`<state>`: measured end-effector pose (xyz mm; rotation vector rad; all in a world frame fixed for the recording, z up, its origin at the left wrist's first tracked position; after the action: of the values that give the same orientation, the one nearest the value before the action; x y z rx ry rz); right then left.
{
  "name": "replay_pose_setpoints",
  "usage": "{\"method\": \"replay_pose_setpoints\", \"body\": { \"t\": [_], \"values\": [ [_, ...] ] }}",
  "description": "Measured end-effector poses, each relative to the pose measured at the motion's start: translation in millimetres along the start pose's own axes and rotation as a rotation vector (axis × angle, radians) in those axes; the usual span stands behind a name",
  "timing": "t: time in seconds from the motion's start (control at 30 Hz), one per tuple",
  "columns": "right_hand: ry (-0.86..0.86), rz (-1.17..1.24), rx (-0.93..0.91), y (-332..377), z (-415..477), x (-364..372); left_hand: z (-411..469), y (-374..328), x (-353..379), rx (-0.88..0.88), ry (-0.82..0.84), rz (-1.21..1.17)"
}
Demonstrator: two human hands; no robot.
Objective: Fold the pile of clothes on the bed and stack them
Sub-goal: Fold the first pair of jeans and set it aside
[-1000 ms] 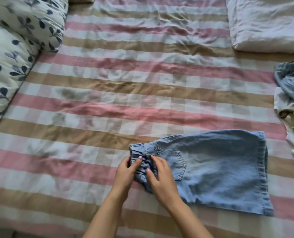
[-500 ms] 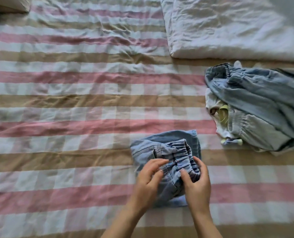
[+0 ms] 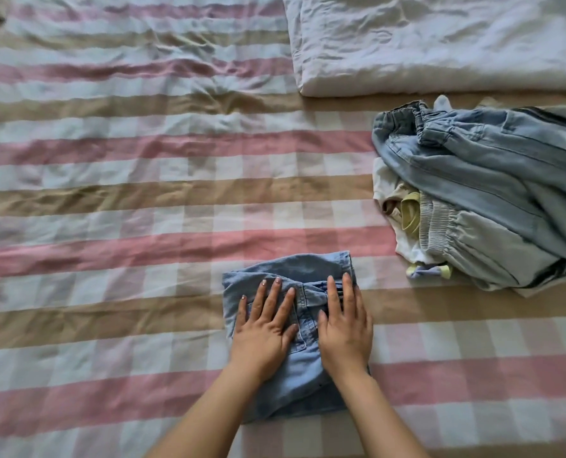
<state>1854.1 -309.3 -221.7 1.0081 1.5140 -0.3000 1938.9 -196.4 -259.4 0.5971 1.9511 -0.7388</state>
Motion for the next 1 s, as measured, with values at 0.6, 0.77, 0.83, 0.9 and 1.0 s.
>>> {"method": "replay_pose_setpoints", "body": {
  "t": [0.6, 0.77, 0.83, 0.9, 1.0],
  "values": [
    [0.219, 0.684, 0.292, -11.0, 7.7, -23.5, -48.4, 75.9, -56.7, -0.531, -0.313, -1.17],
    [0.16, 0.83, 0.115, 99.3, 78.9, -39.0, 4.3, 154.6, -141.2, -0.416, -0.447, -1.135],
    [0.127, 0.843, 0.064, 143.4, 119.5, -33.6, 35.8, 189.7, -166.1, -0.378, -0.434, -1.131],
    [0.084, 0.84, 0.045, 178.6, 158.3, -24.9, 67.6, 223.3, -184.0, -0.367, -0.432, -1.089],
    [0.066, 0.823, 0.035, 208.4, 203.8, -2.6, 108.9, 261.0, -193.6, -0.391, -0.435, -0.973]
  ]
}}
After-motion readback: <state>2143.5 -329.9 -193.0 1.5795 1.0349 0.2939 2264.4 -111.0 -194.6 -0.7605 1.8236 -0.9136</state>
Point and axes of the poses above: each hand's wrist, its own z-axis towards the middle knuckle, its own x-axis out of the palm, y = z × x, the point moved 7 cm from there along z, towards the middle knuckle, and after that the axes turned 4 degrees about y, right-handed, at the moved point
